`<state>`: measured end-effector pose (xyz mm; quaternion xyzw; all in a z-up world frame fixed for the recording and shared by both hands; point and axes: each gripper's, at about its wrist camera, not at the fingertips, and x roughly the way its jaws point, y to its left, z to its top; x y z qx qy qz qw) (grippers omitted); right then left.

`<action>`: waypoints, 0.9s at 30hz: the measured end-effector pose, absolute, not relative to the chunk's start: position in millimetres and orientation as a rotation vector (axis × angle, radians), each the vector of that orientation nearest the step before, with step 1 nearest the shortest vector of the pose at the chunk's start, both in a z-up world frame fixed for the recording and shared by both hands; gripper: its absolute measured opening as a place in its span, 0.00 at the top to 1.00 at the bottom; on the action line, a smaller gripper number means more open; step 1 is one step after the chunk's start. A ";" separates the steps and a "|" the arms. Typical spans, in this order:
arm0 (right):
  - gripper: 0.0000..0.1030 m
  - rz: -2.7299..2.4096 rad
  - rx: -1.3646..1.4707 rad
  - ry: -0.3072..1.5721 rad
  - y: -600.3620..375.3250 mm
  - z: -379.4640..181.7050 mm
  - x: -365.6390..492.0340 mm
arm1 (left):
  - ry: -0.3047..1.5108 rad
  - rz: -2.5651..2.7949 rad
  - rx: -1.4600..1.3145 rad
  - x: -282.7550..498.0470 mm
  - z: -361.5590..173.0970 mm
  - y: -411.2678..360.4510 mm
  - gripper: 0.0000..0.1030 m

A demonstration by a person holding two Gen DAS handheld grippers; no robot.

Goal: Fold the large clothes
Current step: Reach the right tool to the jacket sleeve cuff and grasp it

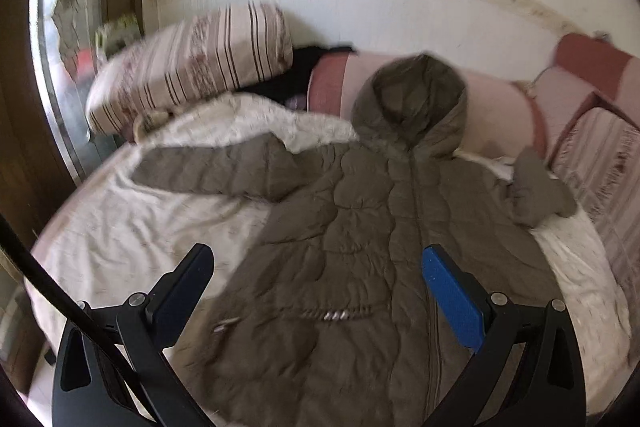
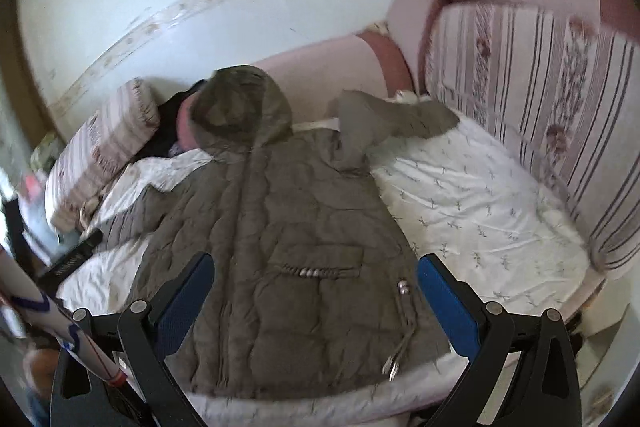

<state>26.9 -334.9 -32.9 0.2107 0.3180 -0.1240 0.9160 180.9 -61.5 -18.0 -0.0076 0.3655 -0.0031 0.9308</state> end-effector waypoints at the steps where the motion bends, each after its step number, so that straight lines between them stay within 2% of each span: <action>1: 0.00 -0.257 0.468 0.665 -349.1 -39.4 37.0 | 0.771 0.004 -0.023 198.4 -29.3 -68.0 0.00; 4: 0.00 -0.273 0.548 0.689 -389.5 -55.3 65.6 | 0.822 0.043 0.001 252.0 -70.8 -91.9 0.00; 9: 0.01 -0.320 0.654 0.710 -468.6 -78.4 119.1 | 0.839 0.083 0.163 297.7 -145.7 -97.1 0.00; 14: 0.02 -0.393 0.735 0.685 -543.3 -91.6 171.9 | 0.775 0.079 0.206 320.0 -153.2 -94.4 0.00; 16: 0.05 -0.422 0.750 0.685 -574.0 -100.0 201.0 | 0.820 0.063 0.209 330.3 -159.2 -94.9 0.00; 18: 0.16 -0.455 0.789 0.685 -605.4 -112.2 227.4 | 0.831 0.028 0.170 339.2 -159.8 -97.4 0.00; 21: 0.28 -0.449 0.880 0.668 -647.6 -131.5 258.3 | 0.812 0.013 0.169 339.2 -156.8 -100.7 0.00; 25: 0.31 -0.501 0.954 0.632 -689.3 -156.5 283.8 | 0.786 -0.007 0.156 336.9 -153.3 -107.6 0.00; 27: 0.35 -0.515 0.974 0.632 -705.1 -168.3 296.1 | 0.777 -0.009 0.149 336.2 -153.0 -110.6 0.00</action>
